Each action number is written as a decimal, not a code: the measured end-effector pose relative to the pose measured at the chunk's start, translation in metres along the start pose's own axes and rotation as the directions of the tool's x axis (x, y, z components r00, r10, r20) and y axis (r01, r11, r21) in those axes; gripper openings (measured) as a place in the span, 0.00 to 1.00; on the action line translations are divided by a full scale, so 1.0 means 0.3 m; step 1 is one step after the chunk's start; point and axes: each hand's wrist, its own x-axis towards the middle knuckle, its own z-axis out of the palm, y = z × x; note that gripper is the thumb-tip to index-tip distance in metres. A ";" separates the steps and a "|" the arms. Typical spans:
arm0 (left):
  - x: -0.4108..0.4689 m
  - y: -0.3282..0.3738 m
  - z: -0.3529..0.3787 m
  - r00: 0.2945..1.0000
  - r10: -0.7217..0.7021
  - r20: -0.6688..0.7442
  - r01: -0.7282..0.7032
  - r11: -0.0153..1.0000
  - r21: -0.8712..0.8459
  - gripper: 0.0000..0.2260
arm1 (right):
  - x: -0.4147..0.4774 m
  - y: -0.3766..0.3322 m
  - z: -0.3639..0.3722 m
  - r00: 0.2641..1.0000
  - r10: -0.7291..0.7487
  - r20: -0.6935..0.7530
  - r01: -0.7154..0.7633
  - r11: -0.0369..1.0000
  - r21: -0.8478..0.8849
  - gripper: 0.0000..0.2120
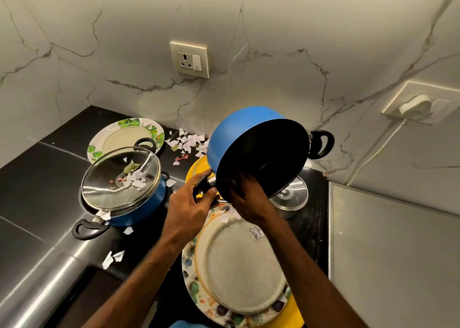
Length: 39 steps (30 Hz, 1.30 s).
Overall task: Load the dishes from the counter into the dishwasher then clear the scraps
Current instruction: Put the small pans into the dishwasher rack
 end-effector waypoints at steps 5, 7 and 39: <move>-0.023 -0.020 -0.036 0.994 0.050 -0.094 -0.039 0.992 0.117 0.24 | -0.139 0.005 -0.011 1.000 -0.011 -0.017 0.009 0.993 -0.114 0.17; -0.027 -0.020 -0.062 0.993 0.061 -0.102 -0.048 0.991 0.125 0.24 | -0.201 0.007 -0.004 0.999 0.009 0.049 -0.001 0.985 -0.175 0.18; -0.344 0.114 -0.195 0.878 0.298 0.375 -0.268 0.955 -0.131 0.25 | -0.620 -0.464 0.173 0.536 0.673 -0.510 0.068 0.568 0.820 0.33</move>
